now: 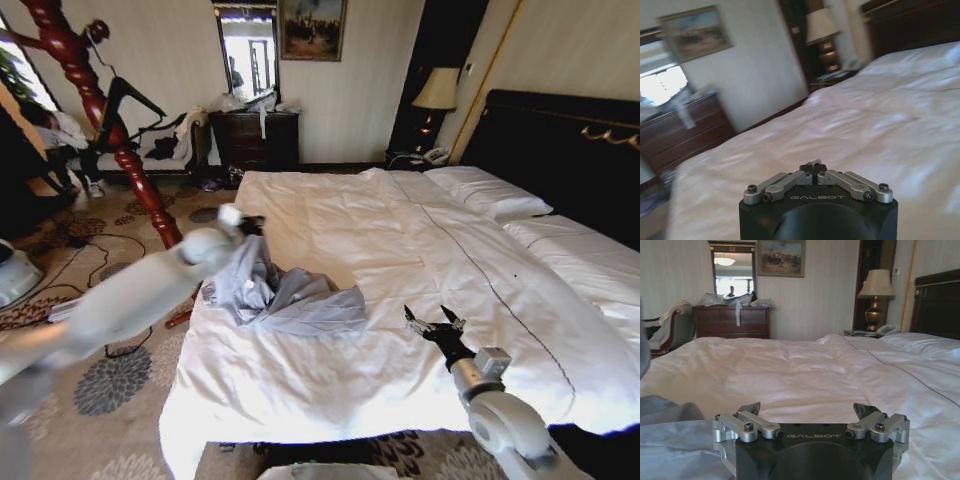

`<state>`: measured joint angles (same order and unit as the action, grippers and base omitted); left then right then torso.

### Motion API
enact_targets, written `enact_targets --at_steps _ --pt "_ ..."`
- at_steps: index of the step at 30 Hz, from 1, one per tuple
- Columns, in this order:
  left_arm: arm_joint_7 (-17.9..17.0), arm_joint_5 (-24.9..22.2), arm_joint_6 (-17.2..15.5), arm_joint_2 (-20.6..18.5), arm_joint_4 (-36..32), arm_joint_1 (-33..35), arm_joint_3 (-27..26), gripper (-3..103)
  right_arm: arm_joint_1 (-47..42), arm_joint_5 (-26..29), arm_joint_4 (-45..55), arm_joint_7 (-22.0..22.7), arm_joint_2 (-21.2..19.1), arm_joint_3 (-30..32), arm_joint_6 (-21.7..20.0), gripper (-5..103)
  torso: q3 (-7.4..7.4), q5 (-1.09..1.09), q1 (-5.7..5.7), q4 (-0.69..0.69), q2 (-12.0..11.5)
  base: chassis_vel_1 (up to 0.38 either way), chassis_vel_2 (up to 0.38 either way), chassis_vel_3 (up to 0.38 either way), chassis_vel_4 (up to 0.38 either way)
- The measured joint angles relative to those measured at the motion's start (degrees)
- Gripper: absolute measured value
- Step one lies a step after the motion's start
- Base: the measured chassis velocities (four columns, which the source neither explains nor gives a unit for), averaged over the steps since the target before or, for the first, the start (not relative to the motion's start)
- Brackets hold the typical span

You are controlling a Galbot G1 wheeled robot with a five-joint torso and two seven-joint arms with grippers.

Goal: Pick up the clothes from the bed and hang them on the clothes hanger.

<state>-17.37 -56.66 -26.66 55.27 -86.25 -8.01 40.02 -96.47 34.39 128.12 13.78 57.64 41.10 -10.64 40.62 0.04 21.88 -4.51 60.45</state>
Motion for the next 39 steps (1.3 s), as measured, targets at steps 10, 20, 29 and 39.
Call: enact_targets --at_steps 10,20,29,39 --pt "5.18 5.90 -0.59 11.93 14.49 -3.13 7.15 8 0.22 1.57 -1.00 1.07 0.17 1.52 0.25 100 0.00 -0.02 0.00 0.04 0.00 0.000 0.000 0.000 0.000" --pt "2.99 7.35 -6.89 9.49 14.74 -0.42 5.85 41 0.03 0.88 -1.19 1.11 0.55 0.62 0.32 100 0.00 -0.05 -0.01 0.04 0.00 0.000 0.000 0.000 0.000" --pt "0.92 0.67 -11.56 7.58 13.96 -1.64 3.99 74 0.25 0.23 -1.06 1.19 0.73 -0.32 0.35 100 -0.01 -0.05 -0.01 0.05 0.00 0.000 0.000 0.000 0.000" --pt "-6.92 -14.83 -15.11 8.96 14.01 -0.66 -3.24 100 -0.20 -1.15 -1.19 1.07 1.18 -0.70 0.74 100 -0.01 -0.04 -0.01 0.05 0.01 0.000 0.000 0.000 0.000"
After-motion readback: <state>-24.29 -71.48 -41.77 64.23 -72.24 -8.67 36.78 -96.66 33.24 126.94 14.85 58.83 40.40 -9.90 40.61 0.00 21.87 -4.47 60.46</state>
